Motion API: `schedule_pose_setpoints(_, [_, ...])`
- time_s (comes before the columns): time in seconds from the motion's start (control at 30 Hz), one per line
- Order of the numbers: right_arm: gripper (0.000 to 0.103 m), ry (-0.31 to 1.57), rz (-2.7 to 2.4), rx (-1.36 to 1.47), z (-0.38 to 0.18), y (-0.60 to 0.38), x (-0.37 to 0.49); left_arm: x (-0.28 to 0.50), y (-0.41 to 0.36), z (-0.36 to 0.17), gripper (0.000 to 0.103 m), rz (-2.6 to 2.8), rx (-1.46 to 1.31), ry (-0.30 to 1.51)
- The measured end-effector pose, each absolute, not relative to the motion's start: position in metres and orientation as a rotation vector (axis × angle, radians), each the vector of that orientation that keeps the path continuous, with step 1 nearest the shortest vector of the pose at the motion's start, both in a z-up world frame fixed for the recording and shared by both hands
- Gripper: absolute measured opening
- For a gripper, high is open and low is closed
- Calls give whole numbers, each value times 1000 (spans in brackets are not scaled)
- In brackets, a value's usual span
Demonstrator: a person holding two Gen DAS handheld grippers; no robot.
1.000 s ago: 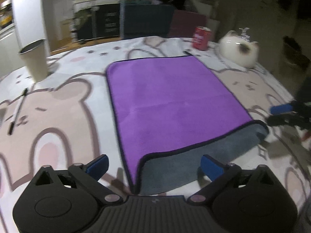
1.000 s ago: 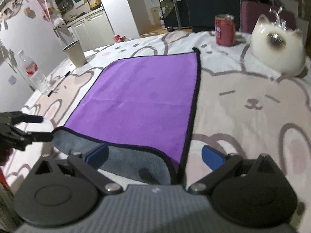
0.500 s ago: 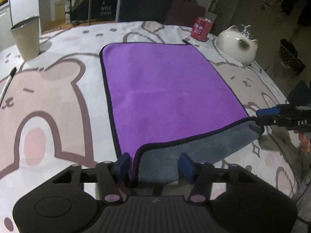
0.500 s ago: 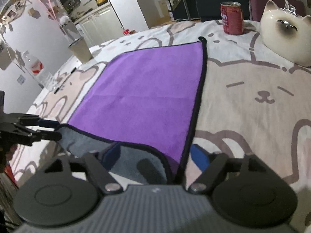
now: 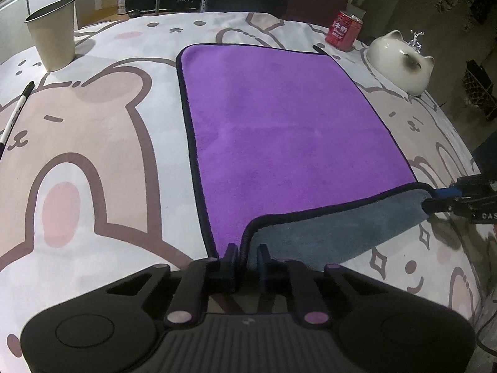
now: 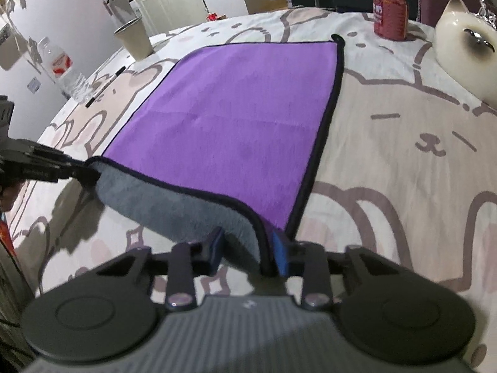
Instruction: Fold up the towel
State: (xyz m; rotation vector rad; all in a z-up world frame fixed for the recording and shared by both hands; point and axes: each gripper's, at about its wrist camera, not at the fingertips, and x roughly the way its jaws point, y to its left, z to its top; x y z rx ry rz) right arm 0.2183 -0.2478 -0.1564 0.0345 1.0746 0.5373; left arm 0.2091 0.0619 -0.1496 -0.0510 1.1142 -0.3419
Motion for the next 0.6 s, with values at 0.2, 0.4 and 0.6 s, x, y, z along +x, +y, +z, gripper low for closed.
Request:
schedule_pose_setpoints(0.2, [7, 1079, 543, 31, -155, -247, 216, 208, 60, -147, 4, -347, -37, 1116])
schedule_pose_setpoints(0.4, [5, 1067, 542, 19, -153, -248, 217, 208, 59, -146, 4, -335, -34, 1100])
schedule_pose_setpoints(0.6, [5, 1029, 519, 29, -146, -251, 220, 217, 61, -136, 4, -302, -53, 1047])
